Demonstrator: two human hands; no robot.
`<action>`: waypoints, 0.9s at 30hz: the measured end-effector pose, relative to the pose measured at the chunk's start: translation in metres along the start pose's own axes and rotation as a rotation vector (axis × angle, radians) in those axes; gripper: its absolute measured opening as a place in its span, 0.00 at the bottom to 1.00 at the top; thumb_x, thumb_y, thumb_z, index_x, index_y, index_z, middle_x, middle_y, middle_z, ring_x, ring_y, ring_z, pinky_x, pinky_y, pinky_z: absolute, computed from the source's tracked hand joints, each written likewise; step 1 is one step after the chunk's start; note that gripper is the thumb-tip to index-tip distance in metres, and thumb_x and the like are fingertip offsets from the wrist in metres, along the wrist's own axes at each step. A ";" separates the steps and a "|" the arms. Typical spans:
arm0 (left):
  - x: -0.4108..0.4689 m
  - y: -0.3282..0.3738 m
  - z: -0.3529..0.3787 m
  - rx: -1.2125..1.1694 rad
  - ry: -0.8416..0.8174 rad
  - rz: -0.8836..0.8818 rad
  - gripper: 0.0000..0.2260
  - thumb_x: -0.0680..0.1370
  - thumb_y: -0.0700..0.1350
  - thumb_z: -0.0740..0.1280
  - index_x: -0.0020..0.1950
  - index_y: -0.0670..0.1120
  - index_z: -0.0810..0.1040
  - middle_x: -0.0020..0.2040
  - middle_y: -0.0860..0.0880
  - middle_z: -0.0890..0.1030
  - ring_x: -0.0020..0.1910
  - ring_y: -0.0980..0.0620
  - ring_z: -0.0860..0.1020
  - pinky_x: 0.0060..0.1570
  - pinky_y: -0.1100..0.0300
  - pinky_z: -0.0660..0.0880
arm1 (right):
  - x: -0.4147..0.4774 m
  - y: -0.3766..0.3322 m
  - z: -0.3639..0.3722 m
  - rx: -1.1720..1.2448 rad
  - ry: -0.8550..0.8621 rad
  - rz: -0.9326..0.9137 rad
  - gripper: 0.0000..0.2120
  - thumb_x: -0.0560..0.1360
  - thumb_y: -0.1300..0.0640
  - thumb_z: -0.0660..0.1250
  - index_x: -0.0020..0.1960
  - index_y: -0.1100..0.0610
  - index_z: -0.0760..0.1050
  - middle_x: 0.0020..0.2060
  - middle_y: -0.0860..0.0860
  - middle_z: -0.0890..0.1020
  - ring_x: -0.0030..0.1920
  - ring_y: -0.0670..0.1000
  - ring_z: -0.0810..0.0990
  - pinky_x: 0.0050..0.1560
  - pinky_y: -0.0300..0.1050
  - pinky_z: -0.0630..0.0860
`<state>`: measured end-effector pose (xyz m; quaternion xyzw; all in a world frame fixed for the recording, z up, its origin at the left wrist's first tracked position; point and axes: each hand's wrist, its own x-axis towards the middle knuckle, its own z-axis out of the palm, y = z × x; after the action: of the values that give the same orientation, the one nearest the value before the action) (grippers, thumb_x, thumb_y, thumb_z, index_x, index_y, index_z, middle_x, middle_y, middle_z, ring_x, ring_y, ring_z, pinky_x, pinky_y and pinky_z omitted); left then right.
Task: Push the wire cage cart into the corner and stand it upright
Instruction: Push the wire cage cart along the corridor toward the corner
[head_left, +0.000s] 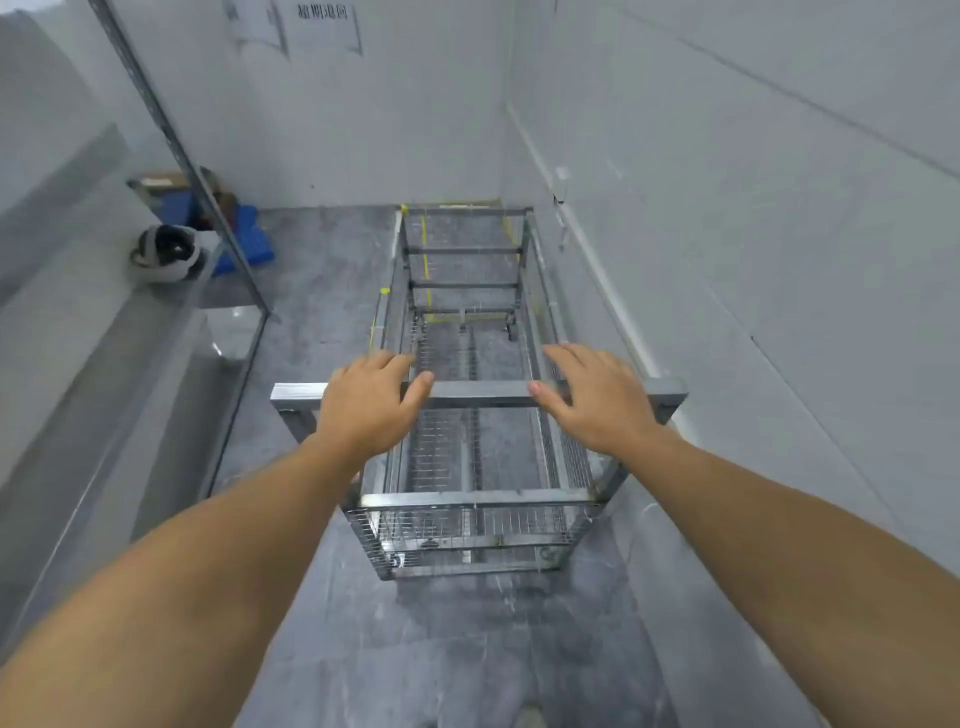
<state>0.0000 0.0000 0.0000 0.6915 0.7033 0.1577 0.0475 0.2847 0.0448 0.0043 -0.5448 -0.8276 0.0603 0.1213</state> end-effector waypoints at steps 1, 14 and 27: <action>0.001 -0.001 0.004 0.023 0.004 0.010 0.25 0.80 0.63 0.49 0.59 0.50 0.78 0.55 0.50 0.80 0.56 0.45 0.75 0.56 0.47 0.67 | -0.002 0.002 0.004 -0.021 -0.008 0.001 0.31 0.78 0.32 0.50 0.71 0.50 0.68 0.64 0.50 0.76 0.64 0.56 0.72 0.63 0.55 0.67; 0.017 -0.016 0.037 0.181 0.106 0.077 0.21 0.79 0.65 0.49 0.44 0.51 0.71 0.41 0.52 0.77 0.43 0.48 0.73 0.48 0.51 0.62 | 0.011 0.017 0.042 -0.133 0.129 0.059 0.28 0.78 0.30 0.46 0.62 0.44 0.74 0.50 0.45 0.79 0.52 0.52 0.72 0.62 0.55 0.59; 0.074 -0.009 0.046 0.140 0.045 0.067 0.24 0.78 0.69 0.45 0.45 0.52 0.70 0.42 0.53 0.75 0.45 0.49 0.71 0.52 0.50 0.64 | 0.067 0.046 0.044 -0.147 0.058 0.117 0.29 0.77 0.29 0.45 0.65 0.42 0.72 0.54 0.45 0.78 0.58 0.54 0.71 0.70 0.59 0.54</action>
<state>0.0018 0.0802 -0.0353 0.7125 0.6901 0.1252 -0.0220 0.2885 0.1262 -0.0399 -0.6013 -0.7925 -0.0093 0.1011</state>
